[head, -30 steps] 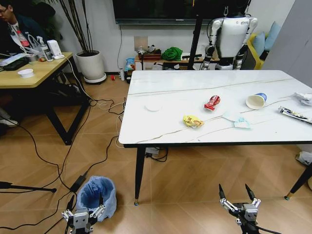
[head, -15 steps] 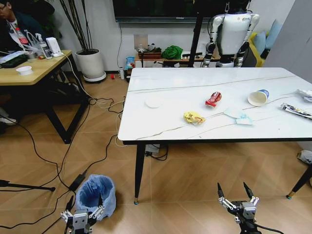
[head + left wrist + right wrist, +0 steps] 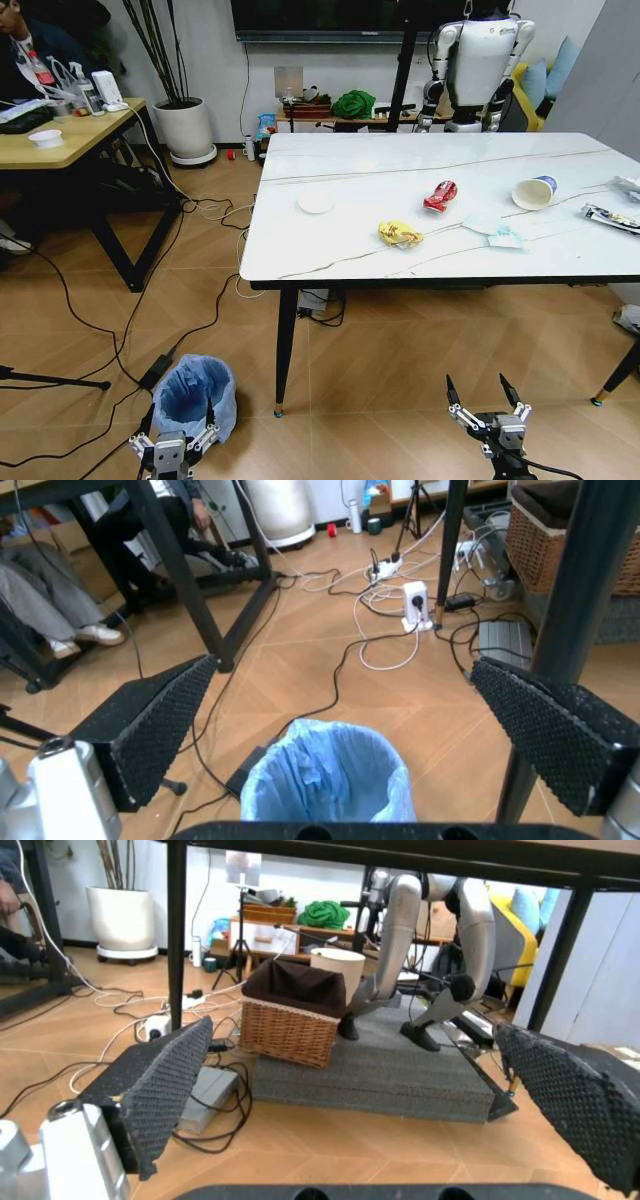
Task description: Pick up the trash bin and place the trash from the table into it.
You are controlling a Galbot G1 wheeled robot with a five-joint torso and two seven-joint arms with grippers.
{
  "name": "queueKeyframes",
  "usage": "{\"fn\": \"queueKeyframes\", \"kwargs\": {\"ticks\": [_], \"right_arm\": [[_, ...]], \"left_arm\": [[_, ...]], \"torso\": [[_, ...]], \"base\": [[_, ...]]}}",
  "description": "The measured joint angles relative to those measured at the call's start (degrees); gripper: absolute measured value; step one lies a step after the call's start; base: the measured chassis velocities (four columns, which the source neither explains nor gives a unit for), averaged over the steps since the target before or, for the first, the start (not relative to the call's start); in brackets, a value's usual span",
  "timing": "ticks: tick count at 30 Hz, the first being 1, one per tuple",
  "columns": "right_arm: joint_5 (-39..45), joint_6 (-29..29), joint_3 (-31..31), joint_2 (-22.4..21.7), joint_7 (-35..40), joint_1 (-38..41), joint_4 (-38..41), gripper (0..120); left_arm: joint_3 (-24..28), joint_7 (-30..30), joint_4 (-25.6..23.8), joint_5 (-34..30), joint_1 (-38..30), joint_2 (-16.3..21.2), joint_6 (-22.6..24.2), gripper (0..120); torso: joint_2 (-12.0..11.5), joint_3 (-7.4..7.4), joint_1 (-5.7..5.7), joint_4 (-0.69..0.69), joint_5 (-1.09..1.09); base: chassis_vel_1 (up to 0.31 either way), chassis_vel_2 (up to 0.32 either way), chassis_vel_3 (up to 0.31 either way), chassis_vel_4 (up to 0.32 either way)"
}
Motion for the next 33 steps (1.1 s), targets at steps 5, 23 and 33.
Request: {"fn": "queueKeyframes", "kwargs": {"ticks": [5,23,33], "right_arm": [[0.0,0.0,0.0,0.0,0.0,0.0,0.0,100],[0.1,-0.1,0.0,0.0,0.1,0.0,0.2,100],[0.1,-0.1,0.0,0.4,0.1,0.0,0.4,100]], "left_arm": [[0.0,0.0,0.0,0.0,0.0,0.0,0.0,100],[-0.1,0.0,0.0,0.0,0.0,0.0,0.1,100],[-0.7,0.0,0.4,-0.3,-0.1,0.3,0.2,100]], "torso": [[-1.0,-0.59,-0.38,0.0,0.0],[-5.5,-3.23,-2.25,0.0,0.0],[-7.9,-4.7,-3.2,0.0,0.0]], "base": [[0.0,0.0,0.0,0.0],[0.0,0.0,0.0,0.0],[0.0,0.0,0.0,0.0]]}}
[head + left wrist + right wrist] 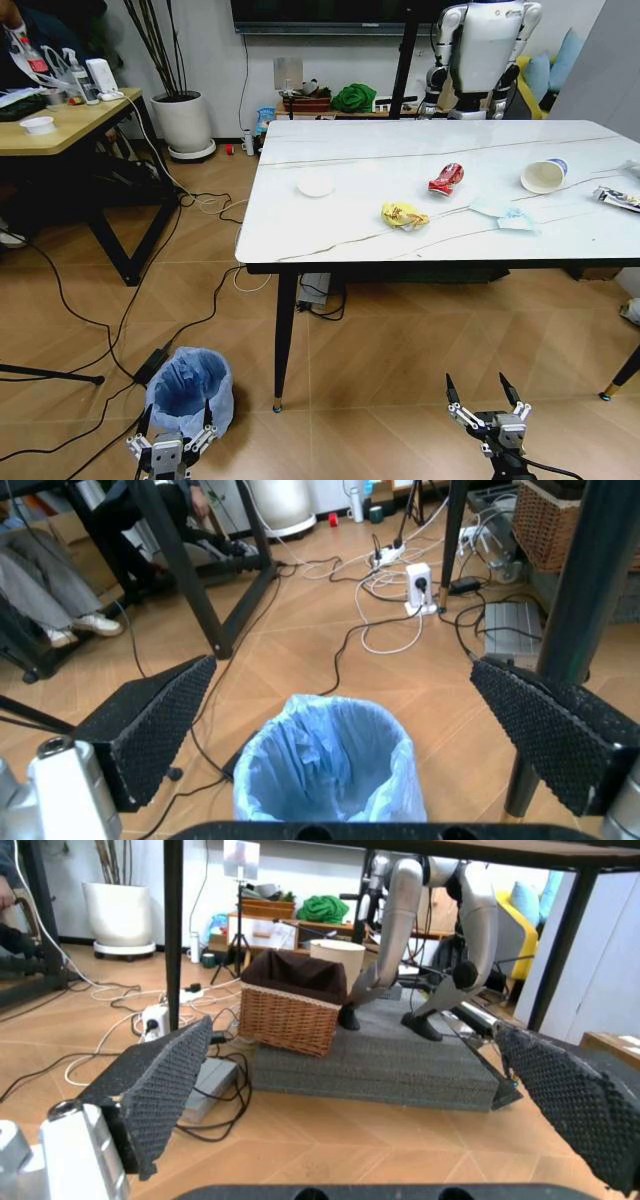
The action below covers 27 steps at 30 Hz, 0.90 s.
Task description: Pick up the trash bin and place the trash from the table into it.
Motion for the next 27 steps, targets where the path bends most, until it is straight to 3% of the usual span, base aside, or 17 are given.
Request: {"fn": "queueKeyframes", "kwargs": {"ticks": [27], "right_arm": [[-0.1,-0.4,-1.1,0.3,0.0,0.7,-0.1,100]], "left_arm": [[0.1,0.0,1.1,0.5,-0.2,-0.5,0.3,100]], "torso": [[-6.3,-3.89,-2.4,0.0,0.0]], "base": [[0.0,0.0,0.0,0.0]]}}
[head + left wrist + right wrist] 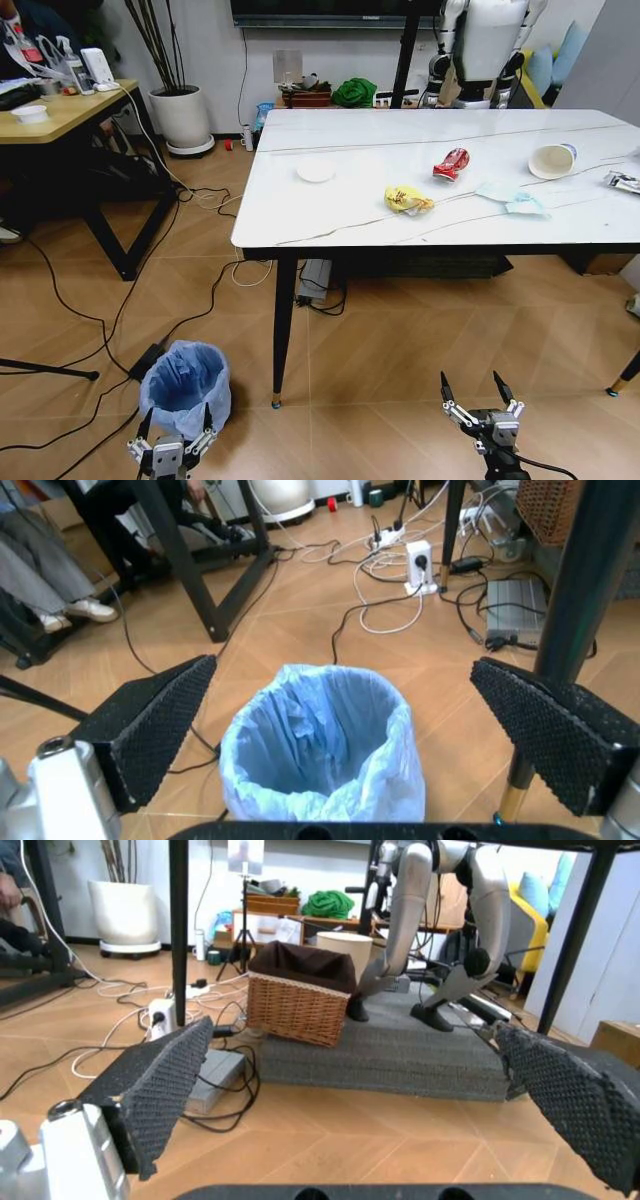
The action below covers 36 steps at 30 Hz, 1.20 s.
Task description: Pick up the trash bin and place the trash from the table into it.
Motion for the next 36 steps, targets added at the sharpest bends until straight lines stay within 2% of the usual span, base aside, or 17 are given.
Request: {"fn": "queueKeyframes", "kwargs": {"ticks": [36], "right_arm": [[0.0,-0.1,-0.5,-0.2,0.0,0.2,-0.5,100]], "left_arm": [[0.1,-0.1,0.7,0.4,0.0,-0.3,-0.1,100]], "torso": [[-8.2,-5.29,-2.9,0.0,0.0]], "base": [[0.0,0.0,0.0,0.0]]}}
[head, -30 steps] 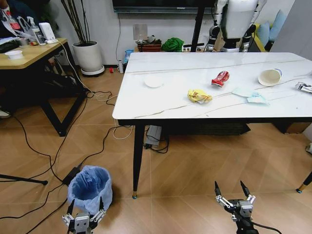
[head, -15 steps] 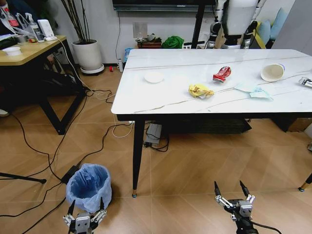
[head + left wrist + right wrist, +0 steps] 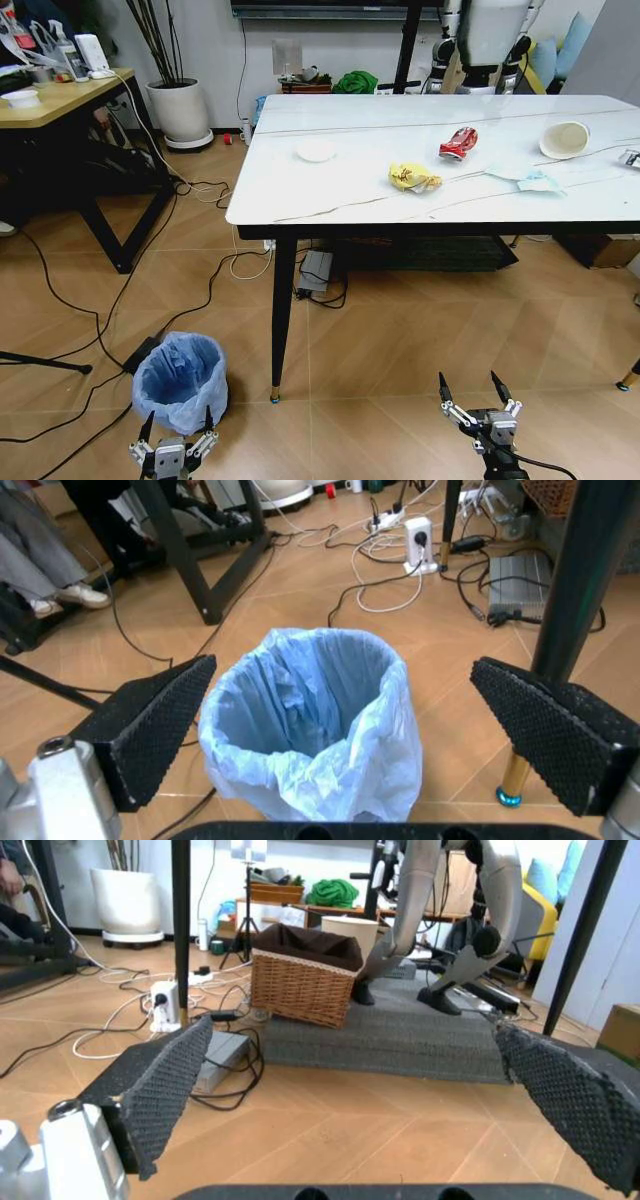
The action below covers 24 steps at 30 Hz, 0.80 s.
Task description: Pick up the trash bin and place the trash from the table into it.
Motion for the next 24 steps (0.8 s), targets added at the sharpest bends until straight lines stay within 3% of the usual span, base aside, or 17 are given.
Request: {"fn": "queueKeyframes", "kwargs": {"ticks": [24], "right_arm": [[-0.1,0.0,-0.2,0.0,-0.1,0.1,0.2,100]], "left_arm": [[0.2,-0.1,0.4,0.1,0.0,-0.2,0.0,100]], "torso": [[-5.3,-3.66,-1.66,0.0,0.0]], "base": [[0.0,0.0,0.0,0.0]]}}
